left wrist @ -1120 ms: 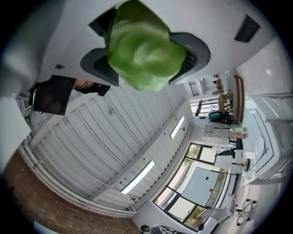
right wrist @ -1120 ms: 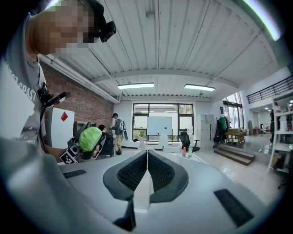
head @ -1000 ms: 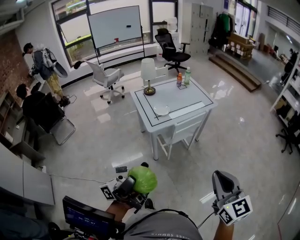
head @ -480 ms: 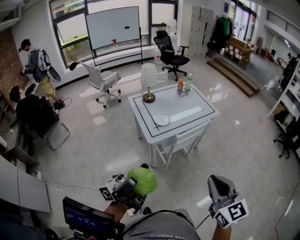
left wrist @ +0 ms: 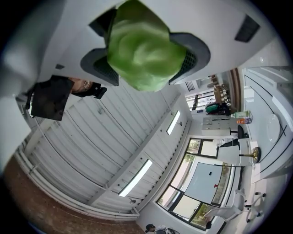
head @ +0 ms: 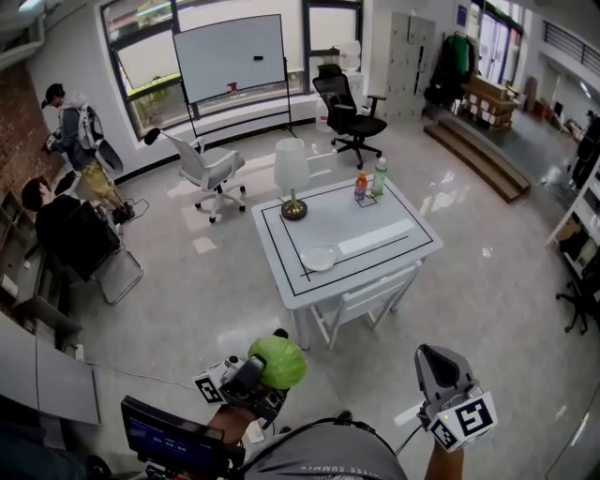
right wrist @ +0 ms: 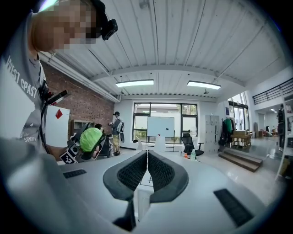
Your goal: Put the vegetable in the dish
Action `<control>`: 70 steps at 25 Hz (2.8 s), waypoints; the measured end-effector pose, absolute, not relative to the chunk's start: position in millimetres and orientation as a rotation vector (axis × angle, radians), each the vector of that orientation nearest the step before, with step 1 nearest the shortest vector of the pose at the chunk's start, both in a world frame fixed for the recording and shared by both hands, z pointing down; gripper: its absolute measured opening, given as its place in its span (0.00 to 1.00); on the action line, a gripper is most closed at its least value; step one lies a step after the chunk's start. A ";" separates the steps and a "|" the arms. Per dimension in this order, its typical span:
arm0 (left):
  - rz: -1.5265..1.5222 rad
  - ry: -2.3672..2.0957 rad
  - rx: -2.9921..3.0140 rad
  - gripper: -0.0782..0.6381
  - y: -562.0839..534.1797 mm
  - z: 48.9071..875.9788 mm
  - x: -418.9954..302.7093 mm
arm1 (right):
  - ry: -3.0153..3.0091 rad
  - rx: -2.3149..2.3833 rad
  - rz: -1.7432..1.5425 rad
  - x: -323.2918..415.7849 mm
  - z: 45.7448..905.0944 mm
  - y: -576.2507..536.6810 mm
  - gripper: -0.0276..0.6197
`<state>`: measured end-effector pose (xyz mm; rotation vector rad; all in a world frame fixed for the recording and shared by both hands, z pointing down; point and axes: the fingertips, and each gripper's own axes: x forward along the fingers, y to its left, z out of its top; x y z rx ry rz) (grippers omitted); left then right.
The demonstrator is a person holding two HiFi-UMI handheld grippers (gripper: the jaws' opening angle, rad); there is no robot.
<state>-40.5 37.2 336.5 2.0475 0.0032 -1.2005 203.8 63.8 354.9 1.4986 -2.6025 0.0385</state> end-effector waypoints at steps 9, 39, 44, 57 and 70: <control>-1.263 -0.098 2.073 0.60 -1.2 332.7 8.9 | -2.683 1.357 0.037 246.8 360.7 9.2 0.05; -0.973 -0.107 2.137 0.60 -225.3 376.6 -3.3 | -2.587 1.486 0.097 199.5 379.0 -178.6 0.05; -0.924 -0.158 2.090 0.60 -263.4 401.6 -3.8 | -2.541 1.467 0.156 198.2 392.8 -196.4 0.05; -0.806 -0.404 2.088 0.60 -337.1 465.1 53.7 | -2.631 1.355 0.171 256.0 402.3 -270.5 0.05; -0.645 -0.599 1.887 0.59 -393.5 583.3 52.0 | -2.590 1.335 0.255 271.7 424.2 -304.9 0.05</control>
